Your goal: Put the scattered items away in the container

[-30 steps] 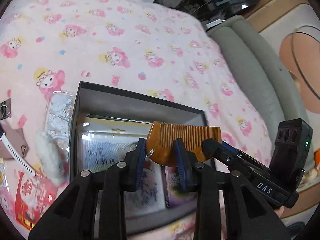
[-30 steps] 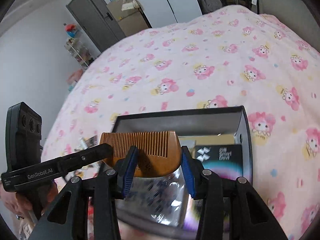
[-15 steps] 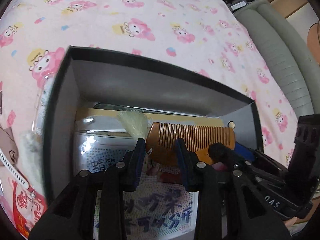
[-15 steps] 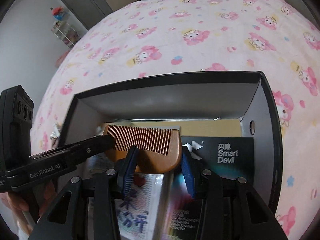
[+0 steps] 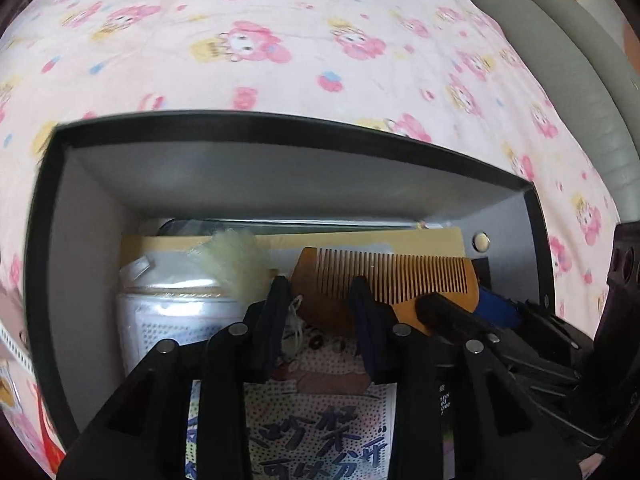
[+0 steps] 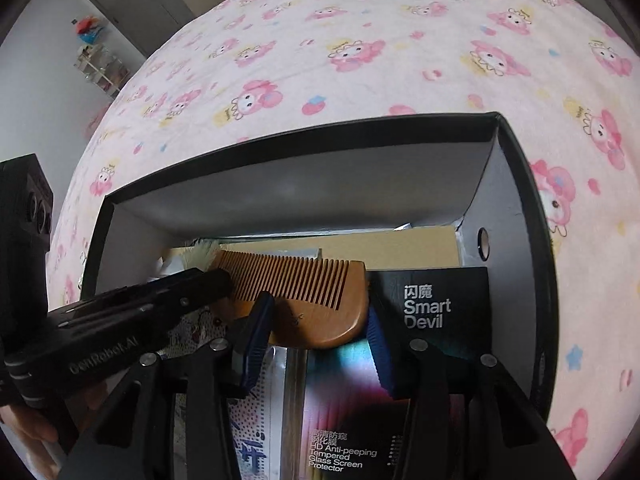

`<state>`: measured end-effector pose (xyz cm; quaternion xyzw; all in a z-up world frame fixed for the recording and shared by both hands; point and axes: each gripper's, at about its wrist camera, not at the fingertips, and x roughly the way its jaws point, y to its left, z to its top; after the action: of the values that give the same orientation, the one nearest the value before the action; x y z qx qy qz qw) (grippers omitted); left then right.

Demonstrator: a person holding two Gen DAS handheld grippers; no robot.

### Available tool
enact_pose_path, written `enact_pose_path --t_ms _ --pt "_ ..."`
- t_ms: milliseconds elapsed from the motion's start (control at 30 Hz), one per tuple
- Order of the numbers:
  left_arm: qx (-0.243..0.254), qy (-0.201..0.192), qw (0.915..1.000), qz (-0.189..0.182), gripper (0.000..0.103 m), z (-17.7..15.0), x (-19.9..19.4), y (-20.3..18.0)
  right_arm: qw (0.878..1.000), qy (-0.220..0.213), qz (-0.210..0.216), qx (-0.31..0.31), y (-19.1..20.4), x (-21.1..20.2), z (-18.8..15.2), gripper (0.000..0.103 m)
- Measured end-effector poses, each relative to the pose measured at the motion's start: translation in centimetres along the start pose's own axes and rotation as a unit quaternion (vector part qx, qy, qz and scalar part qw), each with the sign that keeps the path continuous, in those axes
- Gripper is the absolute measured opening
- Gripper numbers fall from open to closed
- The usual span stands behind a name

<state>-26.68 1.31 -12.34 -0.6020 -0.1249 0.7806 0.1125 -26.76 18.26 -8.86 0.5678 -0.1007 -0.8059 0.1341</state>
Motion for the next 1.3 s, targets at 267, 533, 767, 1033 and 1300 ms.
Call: enact_pose_path --t_ms 267,533,767,1033,1300 --pt "-0.033 -0.025 0.9991 0.004 0.037 0.0 -1.4 0.8 0.999 -0.030 -0.012 -0.009 0.0 -1.9 -0.1 0.046" --pt "-0.079 -0.009 0.9969 0.001 0.037 -0.1 -0.7 2.7 0.997 -0.054 -0.034 -0.037 1.2 -3.4 -0.3 0.046" --pt "-0.067 -0.004 0.9977 0.014 0.038 0.5 1.0 0.3 0.998 -0.017 -0.053 -0.034 0.5 -1.3 -0.6 0.046" --pt "-0.052 0.007 0.9976 -0.046 0.037 1.3 1.3 -1.3 0.999 -0.024 -0.033 -0.021 0.2 -2.6 -0.3 0.046" --pt "-0.097 -0.024 0.9897 0.102 0.039 0.0 -1.0 2.4 1.000 0.011 -0.023 -0.014 0.2 -0.9 -0.3 0.046"
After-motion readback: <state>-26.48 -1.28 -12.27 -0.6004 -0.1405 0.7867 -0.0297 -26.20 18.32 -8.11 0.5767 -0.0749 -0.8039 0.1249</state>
